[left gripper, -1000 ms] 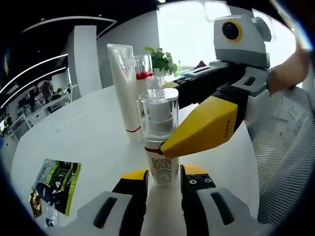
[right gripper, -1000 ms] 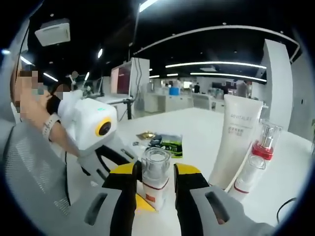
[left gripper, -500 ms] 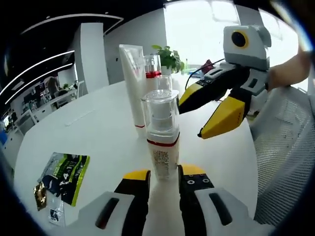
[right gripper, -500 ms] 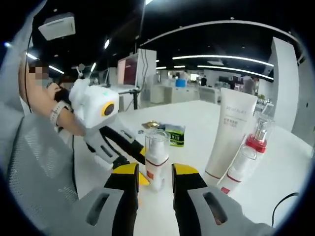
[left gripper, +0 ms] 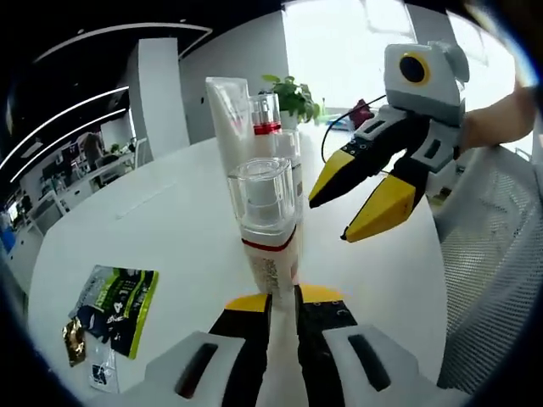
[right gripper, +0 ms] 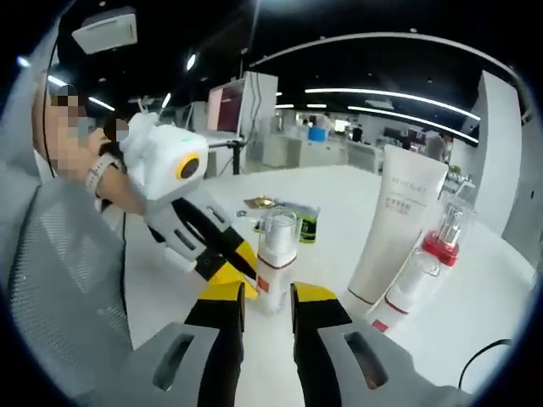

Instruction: Arrange the skincare products in the storage area until every visible bottle or jar stands upright without overlapping.

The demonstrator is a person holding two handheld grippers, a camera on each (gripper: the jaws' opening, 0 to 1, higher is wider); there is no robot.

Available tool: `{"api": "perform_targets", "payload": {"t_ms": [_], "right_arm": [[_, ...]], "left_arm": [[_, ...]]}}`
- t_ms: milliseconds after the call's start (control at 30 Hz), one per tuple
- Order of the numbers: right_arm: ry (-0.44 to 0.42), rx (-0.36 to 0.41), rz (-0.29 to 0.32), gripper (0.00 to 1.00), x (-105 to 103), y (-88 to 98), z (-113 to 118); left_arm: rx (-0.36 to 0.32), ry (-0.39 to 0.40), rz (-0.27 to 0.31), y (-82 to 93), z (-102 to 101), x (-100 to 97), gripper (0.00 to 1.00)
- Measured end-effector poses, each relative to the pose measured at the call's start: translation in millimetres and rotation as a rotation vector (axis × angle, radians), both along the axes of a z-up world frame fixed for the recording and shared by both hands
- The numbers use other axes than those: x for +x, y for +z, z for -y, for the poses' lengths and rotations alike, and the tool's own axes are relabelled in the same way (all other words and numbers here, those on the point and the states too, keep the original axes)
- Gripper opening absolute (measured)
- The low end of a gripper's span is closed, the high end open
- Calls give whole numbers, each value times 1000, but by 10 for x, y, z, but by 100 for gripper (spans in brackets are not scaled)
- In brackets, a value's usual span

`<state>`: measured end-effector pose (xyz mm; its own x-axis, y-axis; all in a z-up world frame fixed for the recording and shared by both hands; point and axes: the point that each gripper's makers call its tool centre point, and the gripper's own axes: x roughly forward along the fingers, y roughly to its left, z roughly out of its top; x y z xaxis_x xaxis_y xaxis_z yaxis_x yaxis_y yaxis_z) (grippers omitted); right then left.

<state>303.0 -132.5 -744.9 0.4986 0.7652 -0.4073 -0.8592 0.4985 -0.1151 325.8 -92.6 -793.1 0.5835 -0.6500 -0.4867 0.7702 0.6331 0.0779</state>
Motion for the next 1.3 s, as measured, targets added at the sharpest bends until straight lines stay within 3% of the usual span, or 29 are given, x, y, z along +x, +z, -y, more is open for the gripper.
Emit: {"api": "perform_targets", "payload": {"t_ms": [767,1300], "right_arm": [[-159,-44,-9,21,305,-107,727],[-215,-51,-23,25,449,-154,948]], "left_arm": [[-2,-39,2,-27,253,156,13],[-9,-73,12,-28,429,272,12]]}}
